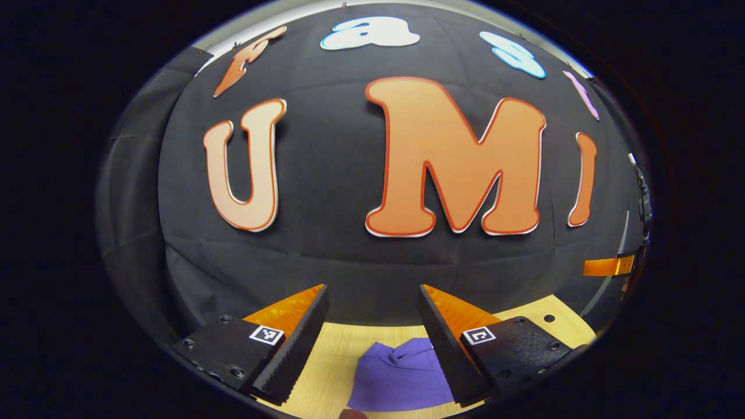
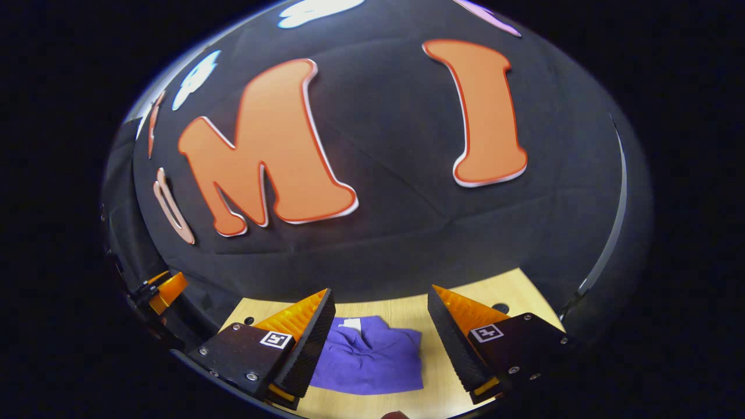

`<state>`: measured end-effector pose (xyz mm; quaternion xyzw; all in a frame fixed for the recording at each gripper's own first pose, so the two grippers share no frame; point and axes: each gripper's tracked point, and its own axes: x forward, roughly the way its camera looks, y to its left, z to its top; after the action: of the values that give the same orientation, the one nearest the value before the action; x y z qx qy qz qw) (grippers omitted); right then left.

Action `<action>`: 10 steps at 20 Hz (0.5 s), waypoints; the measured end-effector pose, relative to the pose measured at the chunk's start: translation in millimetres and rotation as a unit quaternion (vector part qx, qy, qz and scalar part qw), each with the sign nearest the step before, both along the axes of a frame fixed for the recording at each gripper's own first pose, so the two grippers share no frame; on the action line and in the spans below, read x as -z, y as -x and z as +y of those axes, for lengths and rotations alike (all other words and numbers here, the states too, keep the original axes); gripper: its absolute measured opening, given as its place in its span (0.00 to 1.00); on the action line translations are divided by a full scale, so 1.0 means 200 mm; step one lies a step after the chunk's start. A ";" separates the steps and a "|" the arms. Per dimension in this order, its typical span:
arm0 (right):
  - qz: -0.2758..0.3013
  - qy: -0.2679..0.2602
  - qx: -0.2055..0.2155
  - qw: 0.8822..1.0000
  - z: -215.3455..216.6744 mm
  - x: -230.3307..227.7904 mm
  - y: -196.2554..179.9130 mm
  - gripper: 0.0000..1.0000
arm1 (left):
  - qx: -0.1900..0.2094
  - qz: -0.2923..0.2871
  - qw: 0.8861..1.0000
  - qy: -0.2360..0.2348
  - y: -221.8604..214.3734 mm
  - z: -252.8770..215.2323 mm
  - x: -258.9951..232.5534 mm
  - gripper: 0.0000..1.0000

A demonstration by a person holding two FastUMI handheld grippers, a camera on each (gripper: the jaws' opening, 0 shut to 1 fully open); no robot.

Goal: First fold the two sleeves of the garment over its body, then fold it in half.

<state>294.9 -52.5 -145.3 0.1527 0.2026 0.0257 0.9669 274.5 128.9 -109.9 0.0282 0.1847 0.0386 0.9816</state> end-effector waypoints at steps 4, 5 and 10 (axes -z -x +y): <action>-0.059 0.032 0.015 0.998 0.02 -0.19 0.15 0.95 | 0.004 -0.043 0.999 0.009 0.16 -0.03 -0.19 0.95; -0.071 0.037 0.018 0.997 0.04 -0.23 0.20 0.95 | 0.008 -0.050 0.999 0.006 0.21 -0.03 -0.22 0.95; -0.142 0.083 0.033 0.986 0.08 -0.44 0.42 0.95 | 0.026 -0.092 0.995 0.002 0.40 -0.10 -0.36 0.95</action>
<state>210.3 -36.9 -57.2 0.0735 0.0594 -0.0017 0.9955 194.0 108.2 -38.8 0.0275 0.0930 0.0153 0.9952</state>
